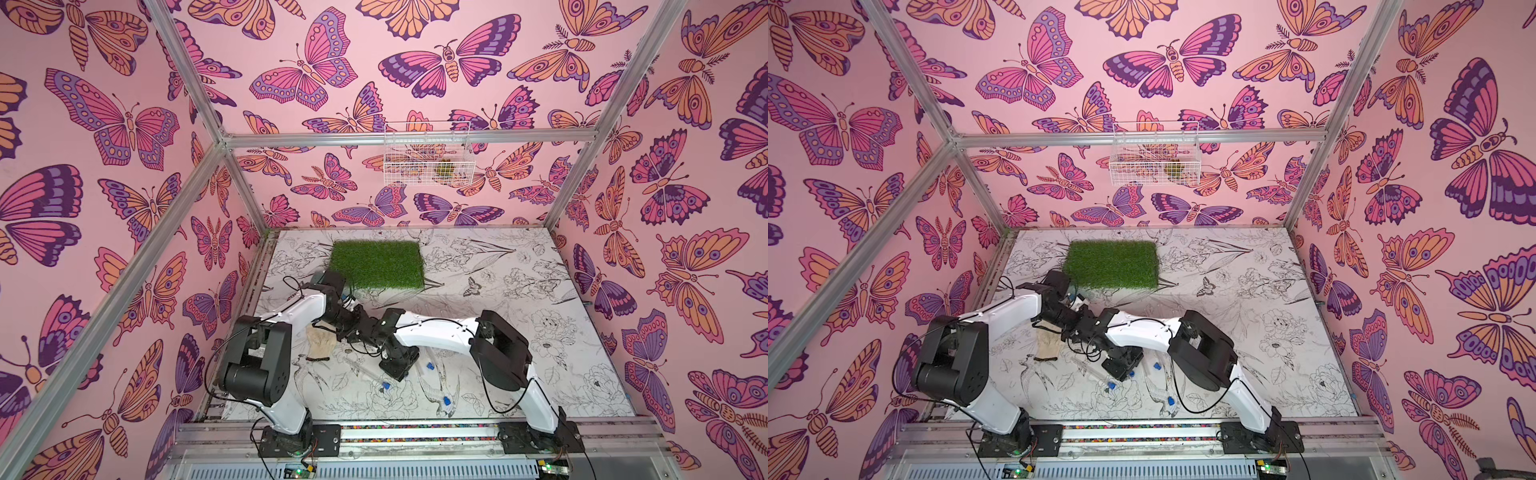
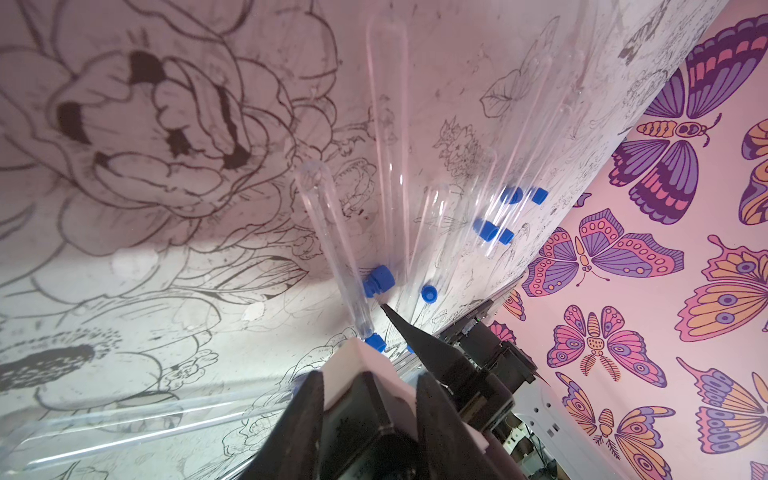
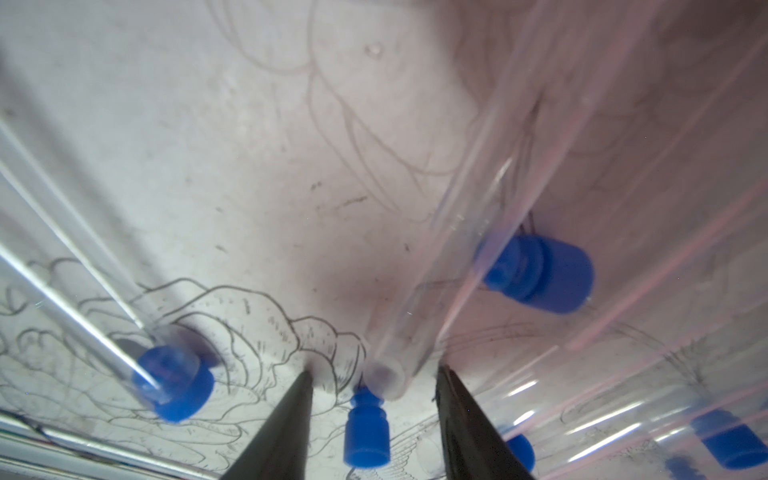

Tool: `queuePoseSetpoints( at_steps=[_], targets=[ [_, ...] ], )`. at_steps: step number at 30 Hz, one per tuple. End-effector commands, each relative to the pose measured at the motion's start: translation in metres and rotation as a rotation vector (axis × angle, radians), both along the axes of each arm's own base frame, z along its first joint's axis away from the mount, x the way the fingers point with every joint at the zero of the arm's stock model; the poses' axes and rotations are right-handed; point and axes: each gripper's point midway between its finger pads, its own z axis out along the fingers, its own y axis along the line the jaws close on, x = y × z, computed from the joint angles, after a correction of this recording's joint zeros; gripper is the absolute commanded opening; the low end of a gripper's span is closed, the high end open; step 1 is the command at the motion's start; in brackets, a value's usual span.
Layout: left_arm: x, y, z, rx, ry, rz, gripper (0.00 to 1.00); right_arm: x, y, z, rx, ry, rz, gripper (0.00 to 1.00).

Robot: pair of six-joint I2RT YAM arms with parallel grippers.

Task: Remove stoppers from test tubes
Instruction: Place the stopper at the center of the board.

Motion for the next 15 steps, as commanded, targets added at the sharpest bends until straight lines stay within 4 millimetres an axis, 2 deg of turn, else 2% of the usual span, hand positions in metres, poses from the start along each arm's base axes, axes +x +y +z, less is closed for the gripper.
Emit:
queuePoseSetpoints(
  at_steps=[1, 15],
  targets=[
    [-0.019, 0.007, -0.001, 0.030, 0.072, -0.005, 0.40, 0.016, 0.001, 0.022, 0.036, -0.076, -0.056, 0.52],
    [-0.017, 0.005, 0.009, 0.008, 0.055, 0.006, 0.41, 0.020, 0.001, 0.045, 0.073, -0.117, -0.068, 0.56]
  ],
)
